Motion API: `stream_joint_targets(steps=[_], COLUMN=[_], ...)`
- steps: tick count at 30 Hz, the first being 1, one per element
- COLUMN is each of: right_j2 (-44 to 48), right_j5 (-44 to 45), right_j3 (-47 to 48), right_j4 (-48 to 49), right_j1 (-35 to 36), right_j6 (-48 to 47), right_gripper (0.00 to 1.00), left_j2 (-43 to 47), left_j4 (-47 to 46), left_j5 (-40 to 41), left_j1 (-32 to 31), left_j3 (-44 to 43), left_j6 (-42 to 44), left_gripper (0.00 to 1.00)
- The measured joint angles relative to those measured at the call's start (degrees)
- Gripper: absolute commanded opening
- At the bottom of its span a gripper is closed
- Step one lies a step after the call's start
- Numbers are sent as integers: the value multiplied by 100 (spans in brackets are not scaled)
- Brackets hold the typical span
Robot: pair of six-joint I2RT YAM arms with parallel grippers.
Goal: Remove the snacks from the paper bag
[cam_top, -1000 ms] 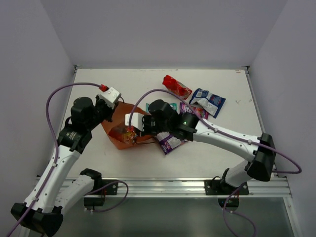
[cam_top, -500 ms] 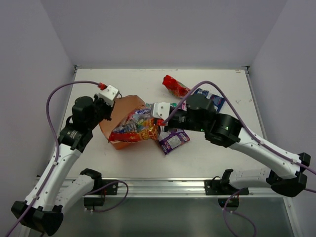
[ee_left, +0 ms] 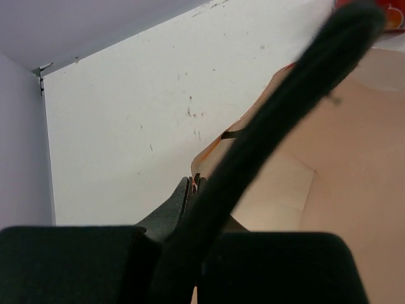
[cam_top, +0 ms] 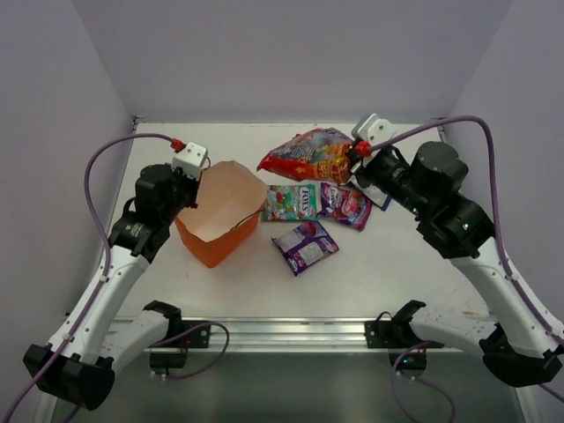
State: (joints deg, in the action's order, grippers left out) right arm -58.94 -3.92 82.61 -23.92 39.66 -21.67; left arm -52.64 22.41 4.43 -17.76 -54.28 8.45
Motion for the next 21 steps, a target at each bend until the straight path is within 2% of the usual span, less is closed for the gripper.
stream_joint_targets(steps=[4, 8, 15, 21], right_j2=[-251, -949, -3018, -4730], right_j5=[319, 603, 1272, 1458], right_j3=[2, 0, -2, 581], right_j4=[168, 647, 1578, 1617], right_j1=[-688, -1637, -2957, -3574], right_j6=[48, 225, 581, 680], right_gripper=[0, 0, 0, 0], left_j2=[-90, -125, -245, -319], left_j4=[103, 149, 219, 258], left_j5=[160, 216, 214, 205], left_j1=[0, 2, 2, 11], left_j3=[-81, -103, -155, -210], left_j6=[-133, -293, -581, -640], left_gripper=[0, 0, 0, 0])
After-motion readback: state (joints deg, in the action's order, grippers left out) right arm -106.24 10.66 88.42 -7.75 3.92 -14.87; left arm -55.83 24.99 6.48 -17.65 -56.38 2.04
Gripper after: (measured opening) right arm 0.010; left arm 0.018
